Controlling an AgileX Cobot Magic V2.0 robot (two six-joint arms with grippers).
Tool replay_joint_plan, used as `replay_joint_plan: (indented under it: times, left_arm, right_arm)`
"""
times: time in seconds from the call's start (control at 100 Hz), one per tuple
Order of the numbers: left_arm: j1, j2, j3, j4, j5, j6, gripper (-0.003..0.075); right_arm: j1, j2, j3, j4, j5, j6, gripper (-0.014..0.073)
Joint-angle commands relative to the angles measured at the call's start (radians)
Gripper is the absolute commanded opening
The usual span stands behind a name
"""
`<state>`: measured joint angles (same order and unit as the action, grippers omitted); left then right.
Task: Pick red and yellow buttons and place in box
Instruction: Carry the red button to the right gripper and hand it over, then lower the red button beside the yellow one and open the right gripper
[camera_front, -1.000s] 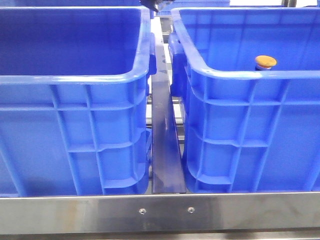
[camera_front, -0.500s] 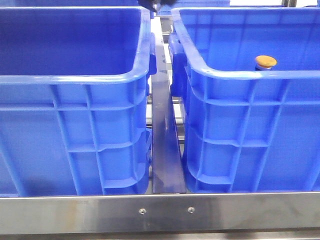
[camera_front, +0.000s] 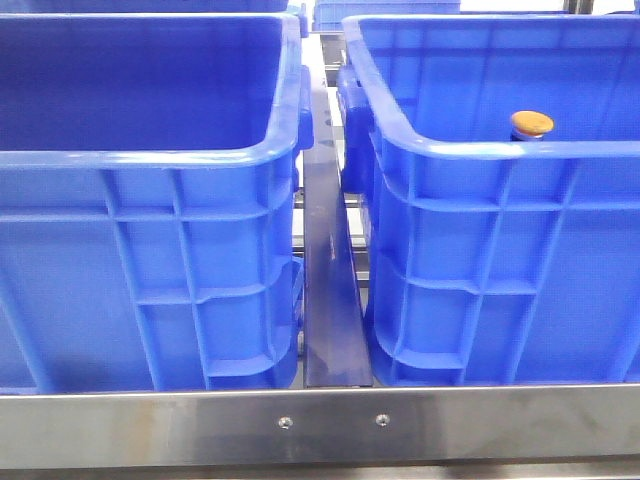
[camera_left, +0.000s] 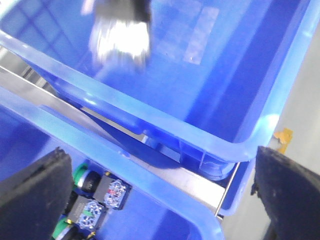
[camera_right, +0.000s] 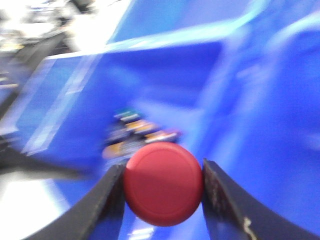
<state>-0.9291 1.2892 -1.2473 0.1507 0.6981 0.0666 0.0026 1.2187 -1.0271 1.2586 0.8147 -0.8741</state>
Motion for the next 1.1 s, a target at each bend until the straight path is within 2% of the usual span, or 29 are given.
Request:
replay_joint_plan:
  times: [0.0,0.14,0.33,0.75,1.09]
  left_arm:
    - [-0.008,-0.042,-0.028,0.007,-0.052,0.001,0.0672]
    - [-0.008,-0.044,-0.028,0.012,-0.050,0.001,0.0672]
    - [-0.008,-0.044,-0.028,0.014,-0.050,0.001,0.0672]
    - [-0.008,-0.044,-0.028,0.018,-0.050,0.001,0.0672]
    - [-0.008,-0.042,-0.028,0.018,-0.052,0.001,0.0672]
  right_arm:
    - [-0.066,-0.020,-0.044,-0.054,-0.084,-0.015,0.0236]
    - [-0.120,-0.012,-0.044,-0.208,-0.247,-0.015,0.0236]
    - [-0.128,0.033,-0.044,-0.375,-0.437,-0.019,0.0236]
    - [-0.128,0.273,-0.054,-0.377,-0.721,-0.025,0.0236]
    - [-0.128,0.445,-0.156,-0.377,-0.719,-0.025,0.0236]
